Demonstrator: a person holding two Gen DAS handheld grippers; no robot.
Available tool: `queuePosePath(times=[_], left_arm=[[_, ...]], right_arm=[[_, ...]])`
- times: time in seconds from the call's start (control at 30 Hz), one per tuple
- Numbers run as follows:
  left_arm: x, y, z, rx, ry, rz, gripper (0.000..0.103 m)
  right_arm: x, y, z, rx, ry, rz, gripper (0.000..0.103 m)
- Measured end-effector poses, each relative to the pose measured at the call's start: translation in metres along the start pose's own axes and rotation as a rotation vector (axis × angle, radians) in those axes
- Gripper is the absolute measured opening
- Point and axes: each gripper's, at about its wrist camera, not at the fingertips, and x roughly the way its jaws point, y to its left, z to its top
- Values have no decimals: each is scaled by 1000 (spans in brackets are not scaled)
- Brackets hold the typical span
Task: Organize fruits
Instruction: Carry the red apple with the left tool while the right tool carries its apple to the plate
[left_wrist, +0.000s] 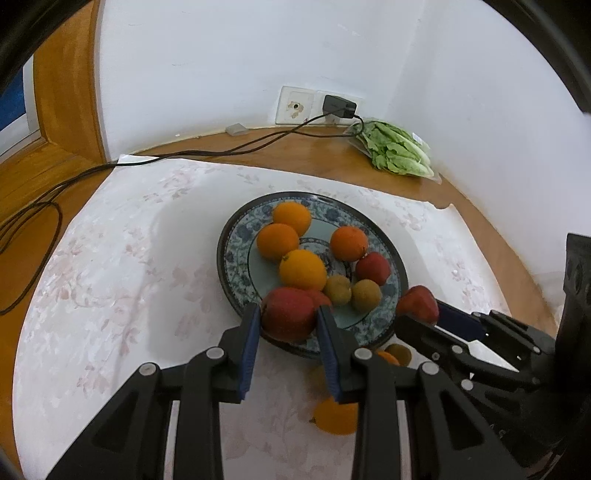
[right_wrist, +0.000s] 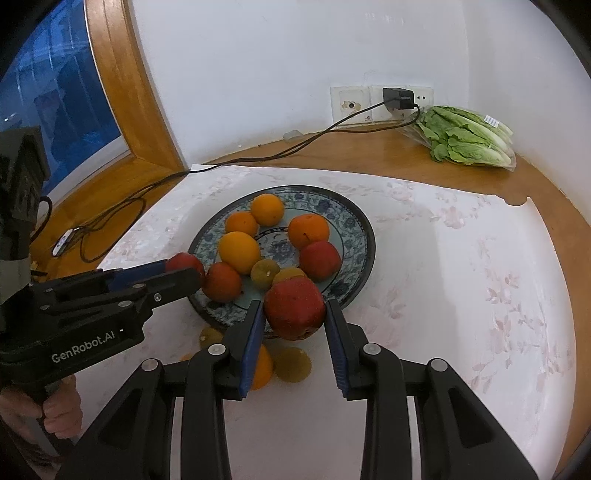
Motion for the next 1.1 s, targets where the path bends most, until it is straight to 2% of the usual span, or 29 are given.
queuePosePath(times=[0.3,0.97,1.1], left_arm=[[17,11,8,-38,3,-9,32],[30,8,11,-25,9,10,32],[26,6,11,-25,11,7,39]], right_arm=[[12,-4,2,-6,3,-12,34],[22,-11,6,-17,-18,-51,34],[25,-12,10,-21,-15,-73,34]])
